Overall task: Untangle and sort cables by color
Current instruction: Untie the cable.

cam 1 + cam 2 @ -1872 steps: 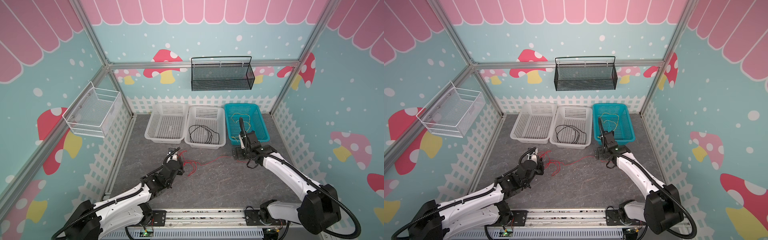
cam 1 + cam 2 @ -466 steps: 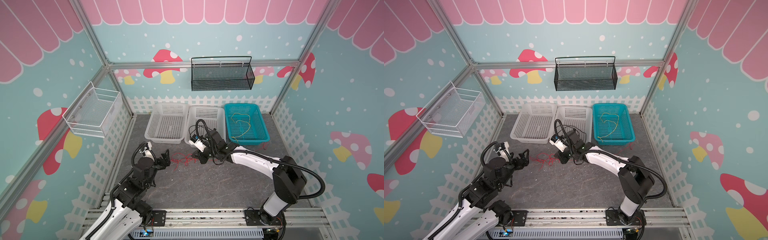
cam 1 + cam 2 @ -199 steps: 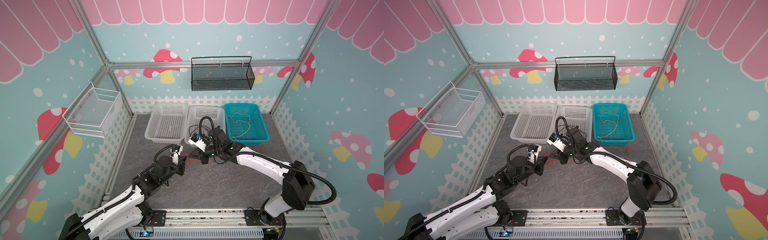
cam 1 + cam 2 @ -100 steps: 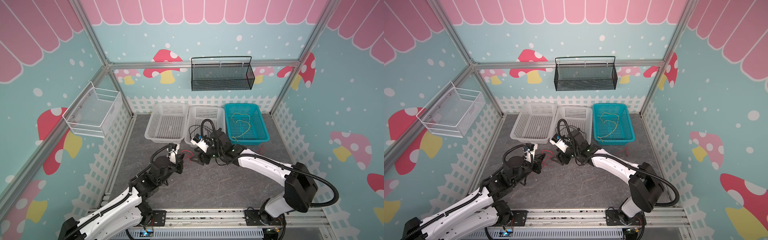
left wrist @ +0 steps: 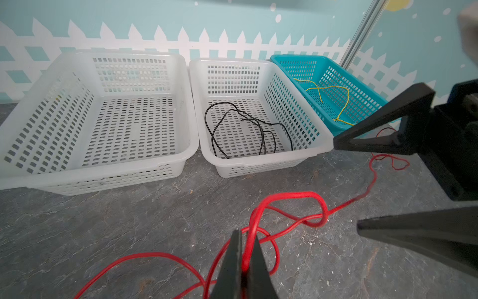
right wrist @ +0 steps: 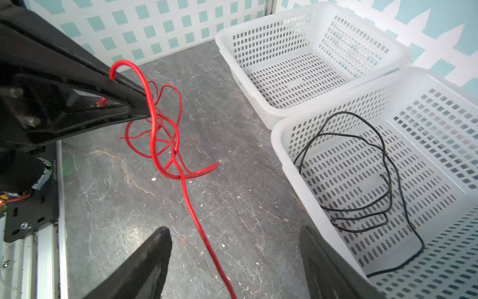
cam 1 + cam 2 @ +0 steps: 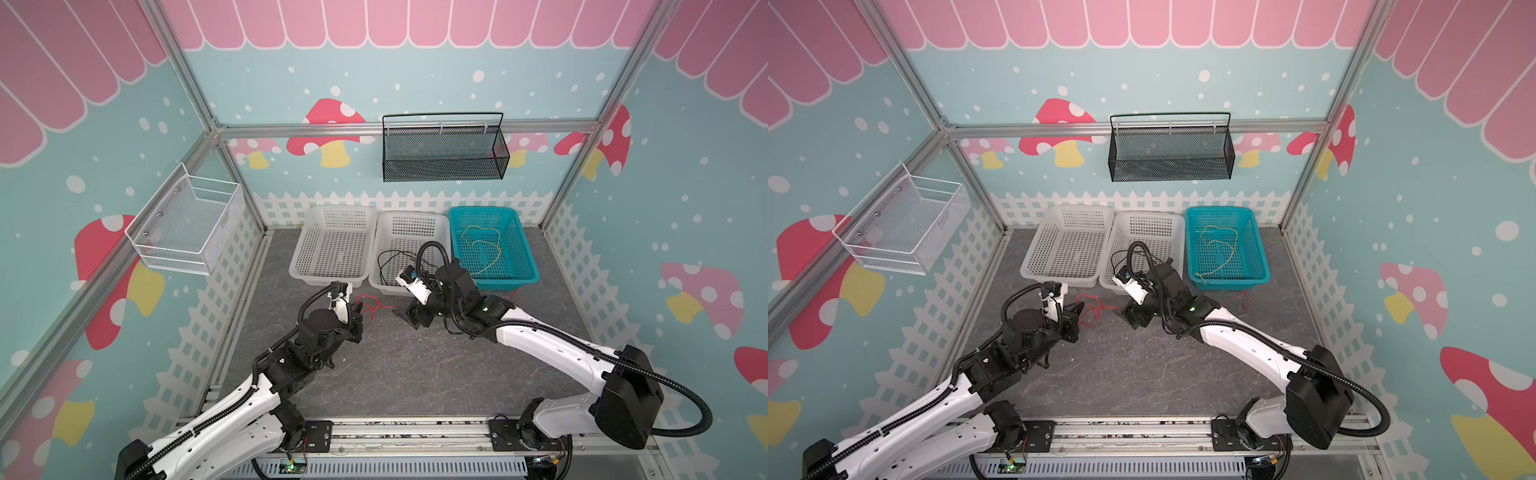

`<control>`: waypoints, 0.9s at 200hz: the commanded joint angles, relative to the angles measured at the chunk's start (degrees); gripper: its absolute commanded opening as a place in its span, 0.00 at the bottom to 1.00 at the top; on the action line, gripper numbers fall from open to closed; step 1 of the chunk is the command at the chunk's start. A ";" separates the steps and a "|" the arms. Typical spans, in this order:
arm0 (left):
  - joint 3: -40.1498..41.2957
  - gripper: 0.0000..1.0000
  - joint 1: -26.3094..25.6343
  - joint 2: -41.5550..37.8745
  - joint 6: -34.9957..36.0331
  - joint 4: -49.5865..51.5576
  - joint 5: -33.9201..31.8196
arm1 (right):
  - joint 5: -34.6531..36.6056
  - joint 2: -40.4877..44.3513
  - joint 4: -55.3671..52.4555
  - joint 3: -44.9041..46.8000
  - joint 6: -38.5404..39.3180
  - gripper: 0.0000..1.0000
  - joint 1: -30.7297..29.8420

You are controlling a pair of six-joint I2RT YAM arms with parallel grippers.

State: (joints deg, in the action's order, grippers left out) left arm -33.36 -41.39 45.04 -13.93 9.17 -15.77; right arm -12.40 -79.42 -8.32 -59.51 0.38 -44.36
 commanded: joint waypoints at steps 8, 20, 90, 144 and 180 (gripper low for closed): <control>-2.61 0.00 -0.01 -1.52 0.04 0.93 -0.30 | 0.34 -3.72 -1.00 -2.17 2.75 0.77 -0.42; -3.08 0.00 0.07 -1.77 0.39 1.31 -0.30 | 0.73 -5.87 -0.75 -3.27 2.71 0.71 -0.33; -7.41 0.00 2.75 -4.06 -3.38 6.23 -11.56 | 9.35 -9.37 -0.56 1.06 -3.32 0.00 -0.03; -14.89 0.00 9.29 -8.55 -4.04 13.03 -15.01 | 14.39 -8.44 -0.16 9.54 -9.63 0.00 2.58; -18.27 0.00 9.64 -10.32 -3.31 17.35 -20.53 | 17.56 -5.55 -0.55 10.86 -9.71 0.00 5.33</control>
State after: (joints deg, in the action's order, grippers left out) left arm -49.28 -32.32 36.25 -17.37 21.98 -30.26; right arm 0.91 -88.31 -7.81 -49.15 -7.94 -40.88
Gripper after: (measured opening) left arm 0.048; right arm 0.046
